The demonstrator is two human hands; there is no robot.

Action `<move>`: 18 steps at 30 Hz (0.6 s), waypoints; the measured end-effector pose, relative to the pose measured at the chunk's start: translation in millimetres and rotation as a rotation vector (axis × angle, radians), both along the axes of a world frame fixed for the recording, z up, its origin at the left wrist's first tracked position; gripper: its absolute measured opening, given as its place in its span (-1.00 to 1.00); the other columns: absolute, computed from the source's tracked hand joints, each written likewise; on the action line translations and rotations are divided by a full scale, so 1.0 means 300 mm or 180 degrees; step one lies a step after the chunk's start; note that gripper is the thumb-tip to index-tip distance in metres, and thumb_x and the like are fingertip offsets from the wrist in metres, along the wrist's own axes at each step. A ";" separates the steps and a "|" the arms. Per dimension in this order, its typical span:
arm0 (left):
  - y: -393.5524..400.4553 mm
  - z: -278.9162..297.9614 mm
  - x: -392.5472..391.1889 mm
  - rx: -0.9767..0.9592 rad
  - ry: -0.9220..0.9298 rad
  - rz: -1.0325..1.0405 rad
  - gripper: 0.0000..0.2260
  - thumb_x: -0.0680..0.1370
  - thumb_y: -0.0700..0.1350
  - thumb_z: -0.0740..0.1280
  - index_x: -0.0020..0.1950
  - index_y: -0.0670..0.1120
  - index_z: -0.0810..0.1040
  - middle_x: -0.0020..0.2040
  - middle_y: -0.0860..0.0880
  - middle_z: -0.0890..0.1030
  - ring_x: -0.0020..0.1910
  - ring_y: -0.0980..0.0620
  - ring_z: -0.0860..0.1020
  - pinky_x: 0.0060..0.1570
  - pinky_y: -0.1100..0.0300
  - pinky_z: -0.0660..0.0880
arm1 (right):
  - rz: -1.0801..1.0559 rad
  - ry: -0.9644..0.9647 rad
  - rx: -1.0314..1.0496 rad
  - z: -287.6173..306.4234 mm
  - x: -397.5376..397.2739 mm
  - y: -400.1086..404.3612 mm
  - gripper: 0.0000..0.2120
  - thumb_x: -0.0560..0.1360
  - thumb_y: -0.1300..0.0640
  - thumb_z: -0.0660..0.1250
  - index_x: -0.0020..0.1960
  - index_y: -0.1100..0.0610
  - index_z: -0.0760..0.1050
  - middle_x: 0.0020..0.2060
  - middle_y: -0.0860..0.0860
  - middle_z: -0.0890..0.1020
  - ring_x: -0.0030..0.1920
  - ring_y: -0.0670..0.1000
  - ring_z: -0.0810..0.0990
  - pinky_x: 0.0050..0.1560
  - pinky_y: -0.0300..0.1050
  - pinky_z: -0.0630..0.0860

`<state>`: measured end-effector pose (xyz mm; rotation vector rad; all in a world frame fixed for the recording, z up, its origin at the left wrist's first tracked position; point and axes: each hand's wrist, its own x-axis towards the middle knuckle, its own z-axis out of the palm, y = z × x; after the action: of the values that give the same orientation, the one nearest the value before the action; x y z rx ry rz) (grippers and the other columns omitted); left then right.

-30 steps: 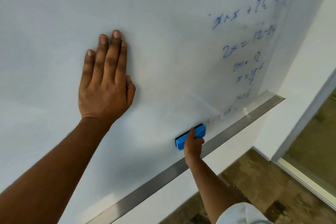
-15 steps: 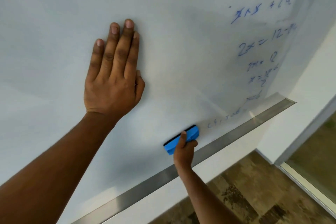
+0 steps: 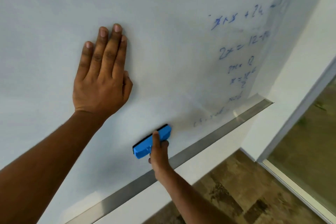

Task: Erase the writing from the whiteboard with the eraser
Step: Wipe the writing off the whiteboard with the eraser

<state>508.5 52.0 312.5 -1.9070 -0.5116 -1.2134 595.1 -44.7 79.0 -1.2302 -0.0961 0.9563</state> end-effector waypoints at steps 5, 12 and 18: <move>0.001 -0.015 0.003 -0.0030 0.0019 -0.0051 -0.36 0.69 -0.12 0.18 0.76 -0.22 0.10 0.76 -0.17 0.12 0.76 -0.12 -0.01 0.74 -0.07 -0.06 | -0.0470 -0.0114 -0.0092 -0.029 0.080 -0.011 -0.57 0.66 -0.10 0.24 0.37 0.13 0.24 0.05 0.08 0.58 -0.07 -0.03 0.61 -0.16 -0.28 0.54; 0.004 -0.020 0.014 0.0071 -0.0003 -0.0009 -0.37 0.69 -0.12 0.19 0.75 -0.22 0.13 0.74 -0.19 0.21 0.75 -0.14 0.05 0.73 -0.10 0.06 | -0.0777 0.0644 -0.0526 -0.116 0.260 -0.047 -0.46 0.66 -0.23 0.17 0.43 0.15 0.38 0.12 0.18 0.63 -0.11 0.07 0.55 -0.29 -0.16 0.38; 0.001 -0.018 0.010 0.0046 0.0002 0.0054 -0.37 0.70 -0.13 0.16 0.76 -0.23 0.09 0.74 -0.21 0.18 0.75 -0.15 0.01 0.74 -0.11 0.02 | -0.0591 0.0837 -0.0669 -0.097 0.194 -0.031 -0.44 0.66 -0.28 0.12 0.43 0.13 0.37 0.06 0.10 0.58 -0.20 0.00 0.48 -0.28 -0.14 0.33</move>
<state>511.4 52.3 307.1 -1.8872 -0.5163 -1.2024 653.1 -53.9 49.7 -1.2686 0.3281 0.9735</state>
